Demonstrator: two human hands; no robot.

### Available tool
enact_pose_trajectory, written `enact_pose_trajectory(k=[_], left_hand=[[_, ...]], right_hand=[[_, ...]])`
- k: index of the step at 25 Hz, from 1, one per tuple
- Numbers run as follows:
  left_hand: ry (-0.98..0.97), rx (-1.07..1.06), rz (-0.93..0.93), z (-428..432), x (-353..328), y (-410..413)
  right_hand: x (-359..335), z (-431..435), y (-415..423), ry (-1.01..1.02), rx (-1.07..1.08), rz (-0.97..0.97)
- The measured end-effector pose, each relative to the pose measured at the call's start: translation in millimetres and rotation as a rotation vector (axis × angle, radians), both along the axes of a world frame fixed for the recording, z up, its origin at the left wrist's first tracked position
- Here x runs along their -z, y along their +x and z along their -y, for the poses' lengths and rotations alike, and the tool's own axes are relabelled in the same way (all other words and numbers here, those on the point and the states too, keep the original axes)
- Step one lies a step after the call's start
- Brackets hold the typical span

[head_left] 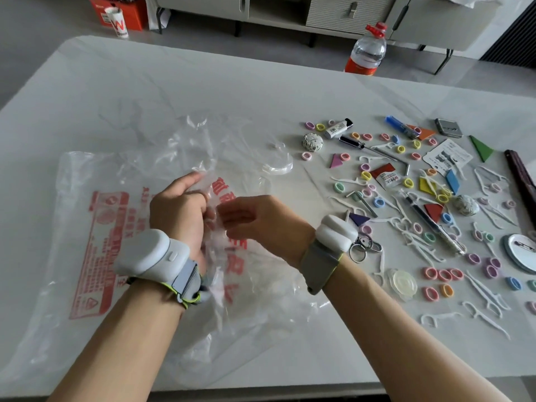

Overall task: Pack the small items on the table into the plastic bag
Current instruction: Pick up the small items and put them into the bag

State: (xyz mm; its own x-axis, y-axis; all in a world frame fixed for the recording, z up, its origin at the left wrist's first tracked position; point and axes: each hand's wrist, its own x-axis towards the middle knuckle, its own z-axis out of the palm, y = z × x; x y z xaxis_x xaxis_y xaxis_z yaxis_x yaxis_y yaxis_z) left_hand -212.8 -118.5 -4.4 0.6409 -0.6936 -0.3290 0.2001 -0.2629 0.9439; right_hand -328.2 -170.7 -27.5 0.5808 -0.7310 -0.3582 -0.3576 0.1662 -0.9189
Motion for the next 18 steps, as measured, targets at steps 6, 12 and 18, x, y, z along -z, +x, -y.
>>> enact_pose_trajectory(k=[6, 12, 18], left_hand=[[-0.005, 0.016, -0.018, -1, 2, -6], [-0.024, 0.024, -0.028, 3, 9, -9], [-0.005, 0.017, -0.019, 5, 6, -21]], right_hand=[[9, 2, -14, -0.325, 0.075, -0.306], [7, -10, -14, -0.149, -0.074, -0.04], [-12, 7, -76, -0.568, 0.053, -0.642]])
